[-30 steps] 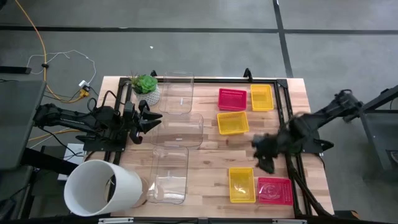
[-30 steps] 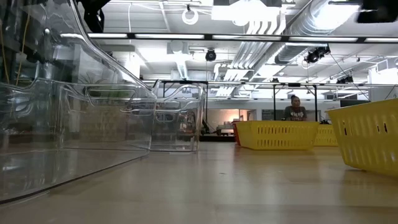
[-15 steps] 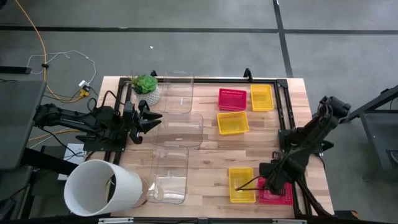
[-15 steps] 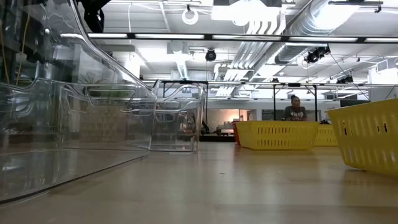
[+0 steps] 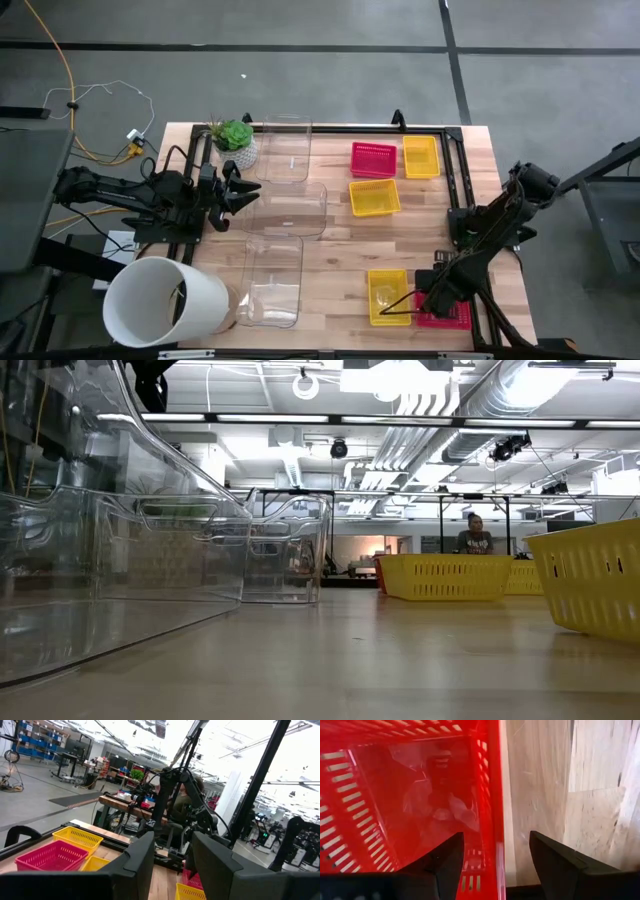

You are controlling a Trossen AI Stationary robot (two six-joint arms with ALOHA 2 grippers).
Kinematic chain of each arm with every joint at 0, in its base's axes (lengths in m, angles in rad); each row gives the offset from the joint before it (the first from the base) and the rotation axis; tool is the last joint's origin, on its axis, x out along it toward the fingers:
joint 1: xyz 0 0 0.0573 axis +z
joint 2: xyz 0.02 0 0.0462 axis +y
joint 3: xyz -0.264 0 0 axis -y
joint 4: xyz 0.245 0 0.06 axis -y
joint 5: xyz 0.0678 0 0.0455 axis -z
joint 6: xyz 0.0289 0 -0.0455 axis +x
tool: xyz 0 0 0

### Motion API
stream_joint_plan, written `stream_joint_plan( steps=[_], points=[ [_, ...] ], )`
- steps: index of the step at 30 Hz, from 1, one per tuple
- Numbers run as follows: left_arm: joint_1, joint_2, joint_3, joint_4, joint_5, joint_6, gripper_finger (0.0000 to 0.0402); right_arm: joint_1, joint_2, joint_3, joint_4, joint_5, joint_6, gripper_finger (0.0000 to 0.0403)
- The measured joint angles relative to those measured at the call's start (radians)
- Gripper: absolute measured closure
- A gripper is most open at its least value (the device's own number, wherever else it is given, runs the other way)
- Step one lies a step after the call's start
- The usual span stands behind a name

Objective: Stack baskets by color
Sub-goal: Stack the bottom red bin on top of the red bin

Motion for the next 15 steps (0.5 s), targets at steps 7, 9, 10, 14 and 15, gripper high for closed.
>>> stream_joint_plan(
  steps=[7,9,10,14,15],
  points=[
    [0.000,0.000,0.000,0.000,0.000,0.001,0.0280,-0.001,0.003,-0.007,0.006,-0.005,0.008,0.0304],
    [0.000,0.000,0.000,0.000,0.000,0.000,0.0280,-0.001,0.003,-0.007,0.007,-0.005,0.016,0.0365],
    [0.000,0.000,0.000,0.000,0.000,0.001,0.0280,-0.001,0.002,-0.007,0.007,-0.006,0.017,0.0383],
    [0.000,0.000,0.000,0.000,0.000,0.000,0.0280,-0.001,-0.043,-0.007,0.002,-0.011,0.051,0.0387],
    [0.000,0.000,0.000,0.000,0.000,0.001,0.0280,-0.001,-0.068,-0.007,-0.002,-0.010,0.059,0.0393]
  ],
)
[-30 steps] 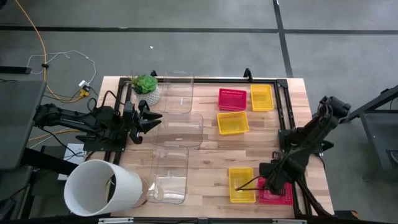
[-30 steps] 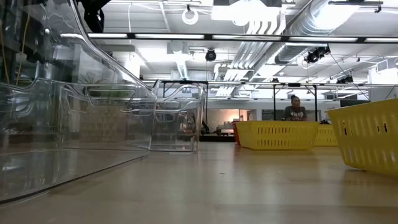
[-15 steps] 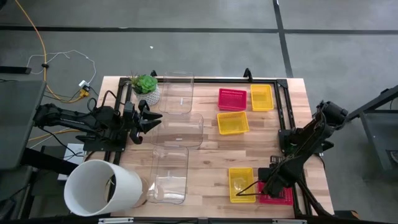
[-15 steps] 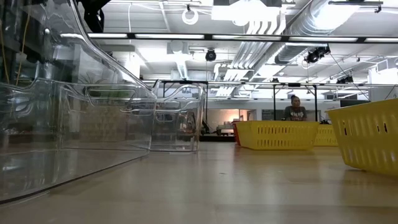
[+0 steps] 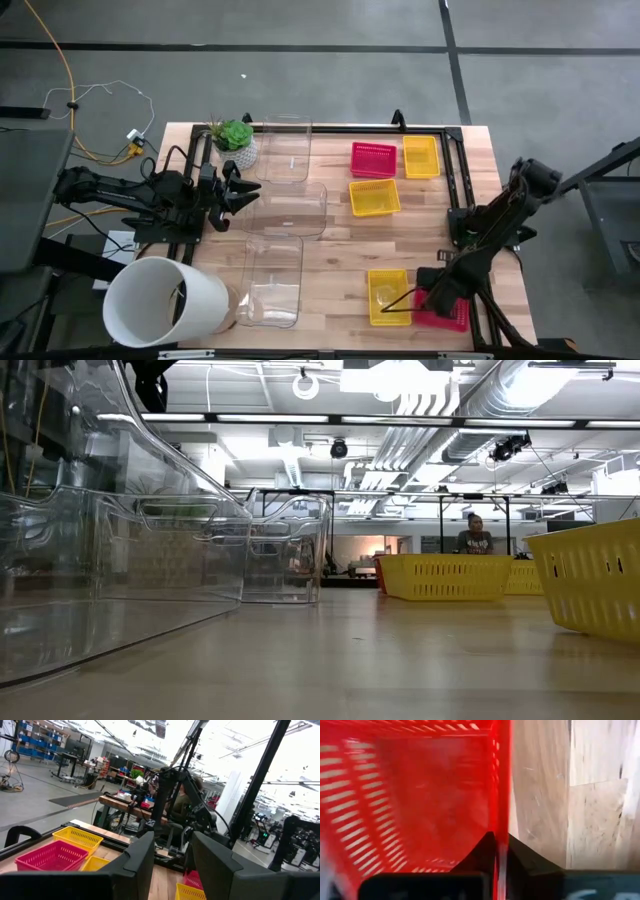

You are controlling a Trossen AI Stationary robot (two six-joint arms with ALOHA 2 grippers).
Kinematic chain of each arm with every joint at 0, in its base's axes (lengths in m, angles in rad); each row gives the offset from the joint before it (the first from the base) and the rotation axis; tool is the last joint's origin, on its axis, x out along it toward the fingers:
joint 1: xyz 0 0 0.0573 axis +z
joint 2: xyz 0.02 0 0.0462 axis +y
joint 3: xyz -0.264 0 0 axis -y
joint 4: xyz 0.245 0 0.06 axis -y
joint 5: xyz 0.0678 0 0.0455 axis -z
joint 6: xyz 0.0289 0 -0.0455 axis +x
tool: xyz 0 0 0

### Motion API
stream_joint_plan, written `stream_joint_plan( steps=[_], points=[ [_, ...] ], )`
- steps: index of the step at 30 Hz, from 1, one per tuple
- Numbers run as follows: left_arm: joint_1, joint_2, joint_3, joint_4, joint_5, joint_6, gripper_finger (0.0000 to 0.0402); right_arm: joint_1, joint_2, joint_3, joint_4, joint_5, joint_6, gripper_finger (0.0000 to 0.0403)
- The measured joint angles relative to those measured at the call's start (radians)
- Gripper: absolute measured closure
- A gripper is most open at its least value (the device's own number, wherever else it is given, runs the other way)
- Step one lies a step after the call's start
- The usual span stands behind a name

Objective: Stack baskets by color
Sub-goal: Stack the bottom red bin on top of the red bin

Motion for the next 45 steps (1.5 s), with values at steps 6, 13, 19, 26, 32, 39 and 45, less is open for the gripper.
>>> stream_joint_plan(
  steps=[6,13,19,26,32,39,45],
  points=[
    [0.000,0.000,0.000,0.001,-0.014,-0.001,0.0280,-0.017,-0.242,0.014,-0.056,0.108,0.102,0.0401],
    [0.000,0.000,0.000,0.020,-0.023,-0.017,0.0280,-0.110,-0.461,0.109,-0.059,0.604,0.071,0.0402],
    [0.000,0.000,0.000,0.026,-0.027,-0.025,0.0280,-0.351,-0.470,0.229,-0.090,0.698,-0.229,0.0402],
    [0.000,0.000,0.000,0.026,-0.031,-0.026,0.0280,-0.769,-0.407,0.396,-0.137,0.624,-0.653,0.0402],
    [0.000,0.000,0.000,0.026,-0.031,-0.026,0.0280,-1.103,-0.297,0.496,-0.160,0.515,-1.038,0.0403],
    [0.000,0.000,0.000,0.026,-0.031,-0.026,0.0280,-1.325,-0.089,0.533,-0.160,0.496,-1.408,0.0403],
    [0.000,0.000,0.000,0.027,-0.031,-0.028,0.0280,-1.416,0.093,0.558,-0.159,0.452,-1.597,0.0403]
  ],
)
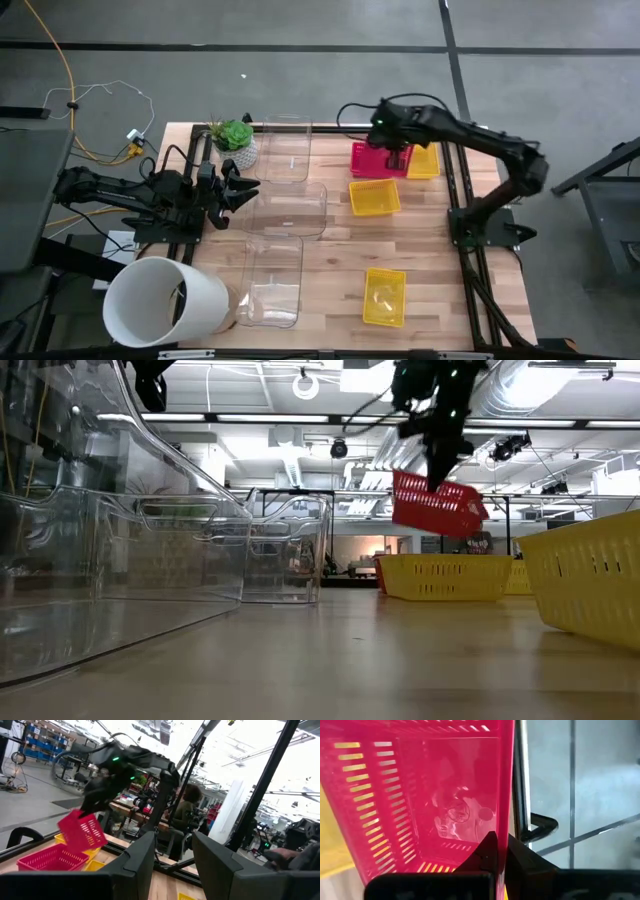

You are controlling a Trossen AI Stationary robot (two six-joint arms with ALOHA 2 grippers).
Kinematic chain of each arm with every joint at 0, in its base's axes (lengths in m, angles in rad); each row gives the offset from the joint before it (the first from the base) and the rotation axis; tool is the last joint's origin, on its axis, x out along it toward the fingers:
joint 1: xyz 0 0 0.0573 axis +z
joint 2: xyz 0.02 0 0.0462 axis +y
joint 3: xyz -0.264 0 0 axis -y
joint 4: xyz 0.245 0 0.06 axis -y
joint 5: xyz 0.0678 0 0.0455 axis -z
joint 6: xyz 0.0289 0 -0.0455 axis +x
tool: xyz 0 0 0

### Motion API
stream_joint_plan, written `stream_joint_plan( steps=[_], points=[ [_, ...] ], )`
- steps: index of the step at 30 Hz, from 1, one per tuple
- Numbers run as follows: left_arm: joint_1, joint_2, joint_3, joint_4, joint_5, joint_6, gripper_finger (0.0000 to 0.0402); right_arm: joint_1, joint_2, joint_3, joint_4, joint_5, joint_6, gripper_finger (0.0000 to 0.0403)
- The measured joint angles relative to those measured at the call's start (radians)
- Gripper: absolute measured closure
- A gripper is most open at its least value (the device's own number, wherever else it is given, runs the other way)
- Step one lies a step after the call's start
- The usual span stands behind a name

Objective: Stack baskets by color
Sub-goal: Stack the bottom red bin on top of the red bin

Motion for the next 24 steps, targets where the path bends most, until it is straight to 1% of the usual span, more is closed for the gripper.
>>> stream_joint_plan(
  steps=[3,8,12,16,21,24],
  points=[
    [0.000,0.000,0.000,0.000,0.000,0.000,0.0280,-0.022,0.072,0.021,0.014,-0.002,-0.055,0.0403],
    [0.000,0.000,0.000,0.000,0.000,0.002,0.0280,-0.038,0.160,0.080,0.036,-0.049,-0.075,0.0403],
    [0.000,0.000,0.000,0.000,0.000,0.002,0.0280,-0.040,0.213,0.094,0.031,-0.040,-0.112,0.0403],
    [0.000,0.000,0.000,0.000,-0.003,0.002,0.0280,-0.044,0.250,0.094,0.026,-0.043,-0.123,0.0403],
    [0.000,0.000,0.000,0.000,-0.004,0.002,0.0280,-0.057,0.255,0.094,0.036,-0.104,-0.117,0.0403],
    [0.000,0.000,0.000,0.000,-0.008,0.003,0.0280,-0.066,0.255,0.094,0.034,-0.097,-0.115,0.0403]
  ],
)
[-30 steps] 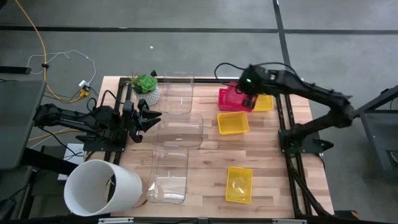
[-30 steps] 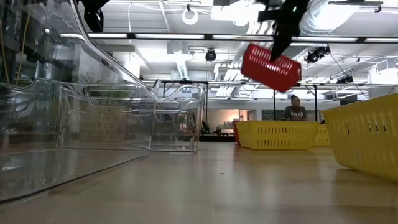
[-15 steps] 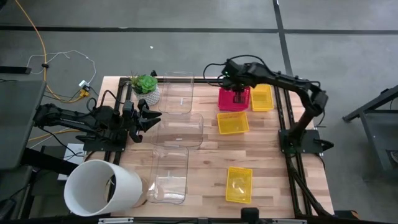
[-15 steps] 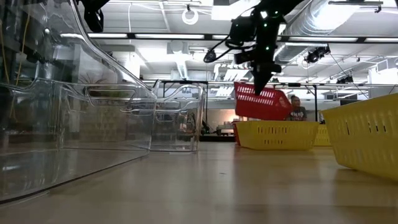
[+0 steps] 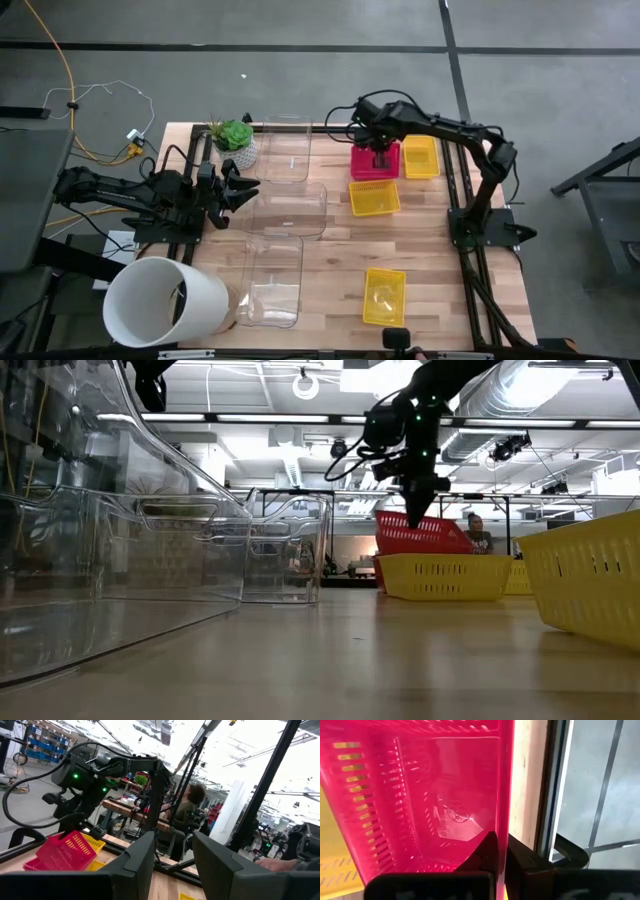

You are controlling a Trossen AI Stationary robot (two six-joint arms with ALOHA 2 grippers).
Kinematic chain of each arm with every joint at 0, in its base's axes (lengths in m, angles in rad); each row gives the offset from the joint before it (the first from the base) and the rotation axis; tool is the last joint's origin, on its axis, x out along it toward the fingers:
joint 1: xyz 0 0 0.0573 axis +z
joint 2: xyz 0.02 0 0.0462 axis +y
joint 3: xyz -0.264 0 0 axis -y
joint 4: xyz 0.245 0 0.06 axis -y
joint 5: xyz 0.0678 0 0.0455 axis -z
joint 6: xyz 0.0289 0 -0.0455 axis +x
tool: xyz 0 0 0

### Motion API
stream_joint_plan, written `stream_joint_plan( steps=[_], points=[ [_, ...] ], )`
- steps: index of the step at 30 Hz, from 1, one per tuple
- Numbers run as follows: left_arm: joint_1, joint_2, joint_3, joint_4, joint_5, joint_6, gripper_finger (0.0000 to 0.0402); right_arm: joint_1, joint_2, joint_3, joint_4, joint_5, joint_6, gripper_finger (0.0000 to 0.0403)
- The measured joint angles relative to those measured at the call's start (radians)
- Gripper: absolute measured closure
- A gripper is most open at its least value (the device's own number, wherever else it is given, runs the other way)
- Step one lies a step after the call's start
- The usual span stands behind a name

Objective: Stack baskets by color
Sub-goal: Stack the bottom red bin on top of the red bin

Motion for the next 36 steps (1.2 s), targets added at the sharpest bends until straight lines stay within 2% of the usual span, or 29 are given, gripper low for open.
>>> stream_joint_plan(
  steps=[7,10,21,26,28,32,34,36],
  points=[
    [0.000,0.000,0.000,-0.004,-0.008,0.000,0.0280,-0.011,0.000,0.000,0.000,-0.025,-0.008,0.0402],
    [0.000,0.000,0.000,-0.008,-0.008,0.000,0.0280,-0.011,0.000,0.000,0.001,-0.034,-0.012,0.0388],
    [0.000,0.000,0.000,-0.008,-0.007,0.000,0.0280,-0.011,-0.026,0.000,-0.007,-0.028,-0.011,0.0238],
    [0.000,0.000,0.000,-0.008,-0.008,0.000,0.0280,-0.011,-0.091,0.000,-0.032,-0.059,0.007,0.0206],
    [0.000,0.000,0.000,-0.008,-0.007,0.002,0.0280,-0.018,-0.122,0.000,-0.053,-0.106,0.042,0.0205],
    [0.000,0.000,0.000,-0.008,-0.007,0.031,0.0280,-0.049,-0.197,-0.044,0.006,-0.319,0.199,0.0226],
    [0.000,0.000,0.000,-0.008,-0.011,0.034,0.0280,-0.053,-0.250,-0.112,0.123,-0.361,0.286,0.0263],
    [0.000,0.000,0.000,-0.008,-0.012,0.034,0.0280,-0.050,-0.309,-0.208,0.270,-0.367,0.375,0.0319]
  ],
)
